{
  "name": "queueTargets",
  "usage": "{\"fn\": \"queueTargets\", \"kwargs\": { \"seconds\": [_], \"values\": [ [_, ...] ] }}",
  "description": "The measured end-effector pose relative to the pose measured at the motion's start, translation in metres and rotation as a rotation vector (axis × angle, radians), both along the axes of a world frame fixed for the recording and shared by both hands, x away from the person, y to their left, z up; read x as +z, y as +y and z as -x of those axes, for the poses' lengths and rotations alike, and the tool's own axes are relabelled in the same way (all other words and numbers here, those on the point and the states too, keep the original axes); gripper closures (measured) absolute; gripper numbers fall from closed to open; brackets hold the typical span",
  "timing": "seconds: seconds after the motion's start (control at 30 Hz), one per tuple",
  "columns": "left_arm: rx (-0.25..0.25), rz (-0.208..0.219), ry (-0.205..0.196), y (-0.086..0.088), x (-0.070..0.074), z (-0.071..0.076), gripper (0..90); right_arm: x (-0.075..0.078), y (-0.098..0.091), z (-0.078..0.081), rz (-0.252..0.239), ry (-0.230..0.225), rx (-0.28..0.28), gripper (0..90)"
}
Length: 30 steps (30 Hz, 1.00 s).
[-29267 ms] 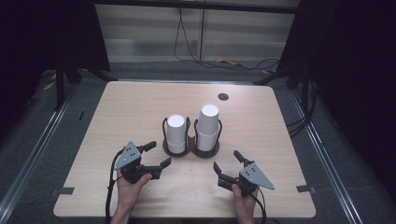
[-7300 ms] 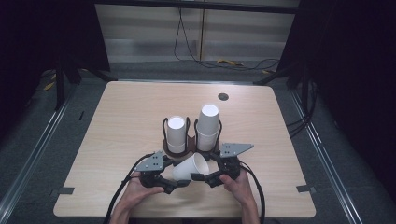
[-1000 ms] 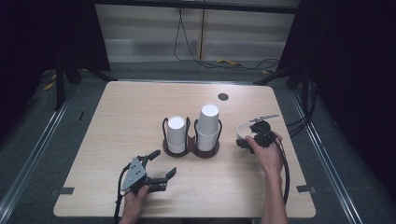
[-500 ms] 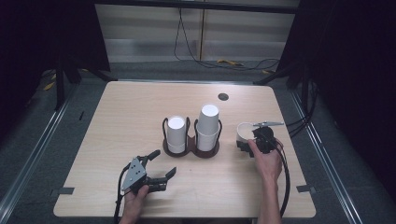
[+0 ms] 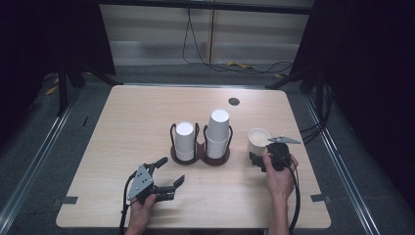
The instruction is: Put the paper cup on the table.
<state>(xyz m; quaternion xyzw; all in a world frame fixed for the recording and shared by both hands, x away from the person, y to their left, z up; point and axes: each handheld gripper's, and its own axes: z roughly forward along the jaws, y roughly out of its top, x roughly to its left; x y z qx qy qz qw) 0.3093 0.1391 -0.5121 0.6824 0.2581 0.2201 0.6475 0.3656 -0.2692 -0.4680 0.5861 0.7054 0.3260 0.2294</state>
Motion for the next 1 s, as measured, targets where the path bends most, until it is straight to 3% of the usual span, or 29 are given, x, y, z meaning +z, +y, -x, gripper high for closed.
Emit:
{"fn": "queueTargets", "kwargs": {
  "seconds": [0.1,0.2,0.33,0.37,0.5,0.67,0.8,0.93,1.0],
  "values": [
    [0.006,0.004,-0.001,0.0,0.0,0.0,15.5,-0.001,0.001,0.006,-0.034,-0.032,-0.013,15.0],
    [0.008,0.002,0.002,0.0,0.0,0.0,15.5,-0.001,0.004,0.014,-0.014,-0.057,-0.025,15.0],
    [0.009,0.001,0.002,0.0,0.0,0.0,15.5,-0.002,0.004,0.027,-0.026,-0.1,-0.035,14.8],
    [0.009,0.002,0.002,0.0,0.0,0.0,15.5,-0.002,0.005,0.029,-0.028,-0.107,-0.03,14.5],
    [0.011,0.002,0.005,0.0,0.0,0.0,15.5,-0.006,0.009,0.042,-0.058,-0.22,0.022,13.4],
    [0.014,0.003,0.006,0.0,0.0,0.0,15.5,-0.007,0.017,0.058,-0.059,-0.27,0.051,13.3],
    [0.015,0.008,0.008,-0.001,0.0,0.0,15.5,-0.012,0.025,0.07,-0.111,-0.329,0.08,13.2],
    [0.017,0.005,0.007,0.0,0.0,0.0,15.5,-0.014,0.035,0.072,-0.144,-0.381,0.106,13.2],
    [0.018,0.003,0.007,0.0,0.0,0.0,15.5,-0.014,0.044,0.073,-0.158,-0.432,0.118,13.3]
  ]
}}
